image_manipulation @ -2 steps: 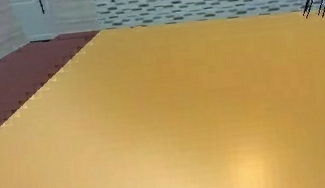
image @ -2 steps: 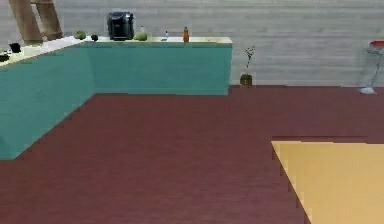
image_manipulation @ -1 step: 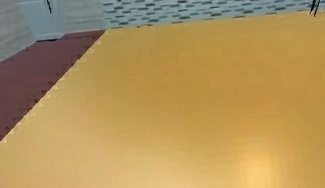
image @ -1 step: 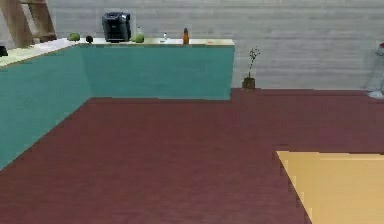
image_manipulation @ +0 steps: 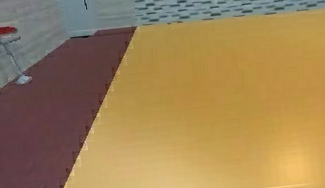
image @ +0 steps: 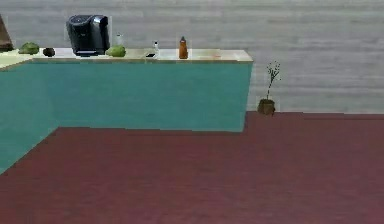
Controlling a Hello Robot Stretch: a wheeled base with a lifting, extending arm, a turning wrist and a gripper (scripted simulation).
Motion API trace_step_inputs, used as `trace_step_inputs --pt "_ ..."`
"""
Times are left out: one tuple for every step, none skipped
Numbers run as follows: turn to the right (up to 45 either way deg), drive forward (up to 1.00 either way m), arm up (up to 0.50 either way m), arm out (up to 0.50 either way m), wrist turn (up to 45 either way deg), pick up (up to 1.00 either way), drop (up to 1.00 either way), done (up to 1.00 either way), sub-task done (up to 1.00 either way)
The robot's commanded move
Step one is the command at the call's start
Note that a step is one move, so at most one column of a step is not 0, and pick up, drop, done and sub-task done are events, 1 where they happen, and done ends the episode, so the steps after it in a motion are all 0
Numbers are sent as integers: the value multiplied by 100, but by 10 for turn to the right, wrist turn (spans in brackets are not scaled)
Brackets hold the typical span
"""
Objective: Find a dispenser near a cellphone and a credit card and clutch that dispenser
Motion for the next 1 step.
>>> trace_step_inputs --pt "30 0 0 0 0 0 0 0 0"
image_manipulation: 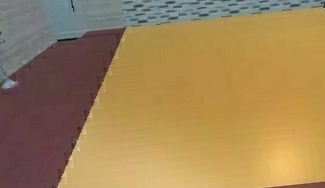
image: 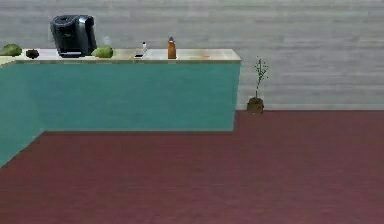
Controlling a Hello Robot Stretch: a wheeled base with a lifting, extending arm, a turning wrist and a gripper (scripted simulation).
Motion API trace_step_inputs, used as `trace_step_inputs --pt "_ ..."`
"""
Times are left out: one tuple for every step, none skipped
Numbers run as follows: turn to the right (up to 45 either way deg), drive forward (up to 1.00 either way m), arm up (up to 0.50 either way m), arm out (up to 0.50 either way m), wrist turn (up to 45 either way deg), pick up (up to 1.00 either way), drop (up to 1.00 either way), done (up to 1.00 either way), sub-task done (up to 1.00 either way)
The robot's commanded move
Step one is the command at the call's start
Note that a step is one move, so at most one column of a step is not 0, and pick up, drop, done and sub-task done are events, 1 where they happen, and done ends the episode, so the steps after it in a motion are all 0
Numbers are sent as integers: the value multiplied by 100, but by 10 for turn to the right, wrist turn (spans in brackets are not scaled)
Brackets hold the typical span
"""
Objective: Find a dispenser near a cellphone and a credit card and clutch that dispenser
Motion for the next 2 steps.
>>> trace_step_inputs --pt "0 100 0 0 0 0 0 0 0" --pt "30 0 0 0 0 0 0 0 0"
